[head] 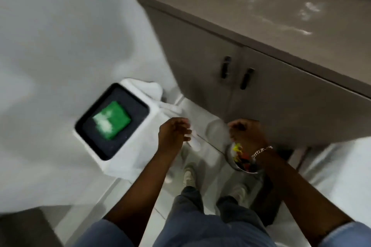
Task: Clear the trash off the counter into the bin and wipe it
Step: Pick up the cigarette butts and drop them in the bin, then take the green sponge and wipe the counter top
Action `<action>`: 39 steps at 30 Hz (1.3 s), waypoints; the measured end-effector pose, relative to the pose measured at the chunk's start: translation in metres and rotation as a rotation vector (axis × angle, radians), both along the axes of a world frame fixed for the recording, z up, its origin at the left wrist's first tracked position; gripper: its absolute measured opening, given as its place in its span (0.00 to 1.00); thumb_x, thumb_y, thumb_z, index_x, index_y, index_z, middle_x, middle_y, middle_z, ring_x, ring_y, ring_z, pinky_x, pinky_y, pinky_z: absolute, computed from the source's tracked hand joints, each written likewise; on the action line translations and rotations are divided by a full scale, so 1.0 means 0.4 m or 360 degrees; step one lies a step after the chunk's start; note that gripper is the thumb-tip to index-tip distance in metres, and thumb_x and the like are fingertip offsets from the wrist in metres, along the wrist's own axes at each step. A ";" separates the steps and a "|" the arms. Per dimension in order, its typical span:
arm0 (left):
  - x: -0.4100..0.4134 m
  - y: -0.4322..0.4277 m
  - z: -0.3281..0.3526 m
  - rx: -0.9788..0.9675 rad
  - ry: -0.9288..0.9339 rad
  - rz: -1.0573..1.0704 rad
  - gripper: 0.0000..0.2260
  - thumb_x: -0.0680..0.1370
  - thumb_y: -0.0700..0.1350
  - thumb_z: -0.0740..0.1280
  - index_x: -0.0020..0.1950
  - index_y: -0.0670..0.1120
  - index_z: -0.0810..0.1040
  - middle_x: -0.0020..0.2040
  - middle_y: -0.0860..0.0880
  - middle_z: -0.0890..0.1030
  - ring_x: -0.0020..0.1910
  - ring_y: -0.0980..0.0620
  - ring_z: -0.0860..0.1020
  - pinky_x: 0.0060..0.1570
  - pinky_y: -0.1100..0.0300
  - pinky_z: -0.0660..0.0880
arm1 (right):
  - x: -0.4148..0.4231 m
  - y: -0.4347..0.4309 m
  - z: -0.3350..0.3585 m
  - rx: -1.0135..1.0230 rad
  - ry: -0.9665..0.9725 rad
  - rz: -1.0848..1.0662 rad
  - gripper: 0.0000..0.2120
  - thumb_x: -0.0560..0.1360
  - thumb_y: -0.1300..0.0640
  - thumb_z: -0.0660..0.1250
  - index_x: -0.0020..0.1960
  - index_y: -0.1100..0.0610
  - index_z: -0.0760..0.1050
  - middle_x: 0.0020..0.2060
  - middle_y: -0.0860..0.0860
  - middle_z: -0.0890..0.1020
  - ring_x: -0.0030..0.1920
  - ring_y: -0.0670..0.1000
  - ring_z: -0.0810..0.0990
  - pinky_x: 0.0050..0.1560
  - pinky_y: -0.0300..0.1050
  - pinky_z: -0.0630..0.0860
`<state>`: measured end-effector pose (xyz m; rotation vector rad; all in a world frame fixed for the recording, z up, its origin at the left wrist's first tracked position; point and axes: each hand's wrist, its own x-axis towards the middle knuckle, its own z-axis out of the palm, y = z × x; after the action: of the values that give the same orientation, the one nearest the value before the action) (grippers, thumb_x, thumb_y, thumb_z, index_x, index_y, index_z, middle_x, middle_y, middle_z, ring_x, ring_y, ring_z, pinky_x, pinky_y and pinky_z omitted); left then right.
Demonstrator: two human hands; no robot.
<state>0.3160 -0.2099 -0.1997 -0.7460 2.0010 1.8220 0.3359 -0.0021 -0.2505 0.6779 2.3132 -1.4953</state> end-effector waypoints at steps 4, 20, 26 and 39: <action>-0.021 -0.255 0.030 -0.0310 0.0280 0.0392 0.15 0.75 0.26 0.55 0.43 0.41 0.77 0.38 0.42 0.79 0.33 0.48 0.77 0.28 0.60 0.75 | -0.120 -0.274 0.059 -0.0353 0.0218 0.0213 0.05 0.70 0.67 0.71 0.41 0.59 0.81 0.34 0.57 0.81 0.33 0.56 0.79 0.36 0.49 0.78; -0.121 -0.635 -0.127 -0.0364 -0.0280 0.0744 0.22 0.68 0.36 0.72 0.62 0.42 0.77 0.53 0.42 0.83 0.48 0.44 0.82 0.44 0.50 0.83 | -0.309 -0.858 0.009 0.0164 0.0177 0.0805 0.20 0.65 0.62 0.72 0.56 0.60 0.76 0.46 0.54 0.82 0.50 0.57 0.81 0.46 0.44 0.74; -0.124 -0.632 -0.081 0.0520 -0.0195 0.0813 0.20 0.71 0.28 0.66 0.62 0.37 0.77 0.56 0.37 0.82 0.52 0.38 0.82 0.47 0.47 0.82 | -0.332 -0.813 0.008 0.0019 0.0108 0.0764 0.25 0.64 0.65 0.71 0.61 0.57 0.76 0.53 0.57 0.84 0.53 0.57 0.82 0.54 0.51 0.79; -0.084 -0.183 -0.054 0.0687 -0.0104 -0.0721 0.23 0.67 0.24 0.68 0.57 0.44 0.80 0.51 0.34 0.78 0.51 0.39 0.77 0.56 0.41 0.73 | 0.002 -0.251 0.005 -0.1723 -0.0171 -0.0446 0.16 0.67 0.66 0.69 0.53 0.57 0.83 0.49 0.56 0.87 0.50 0.56 0.85 0.52 0.54 0.82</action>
<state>0.2823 -0.2831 -0.2214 -0.1990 1.4960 1.8196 0.3366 -0.1024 -0.2483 0.7063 1.0380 -2.3843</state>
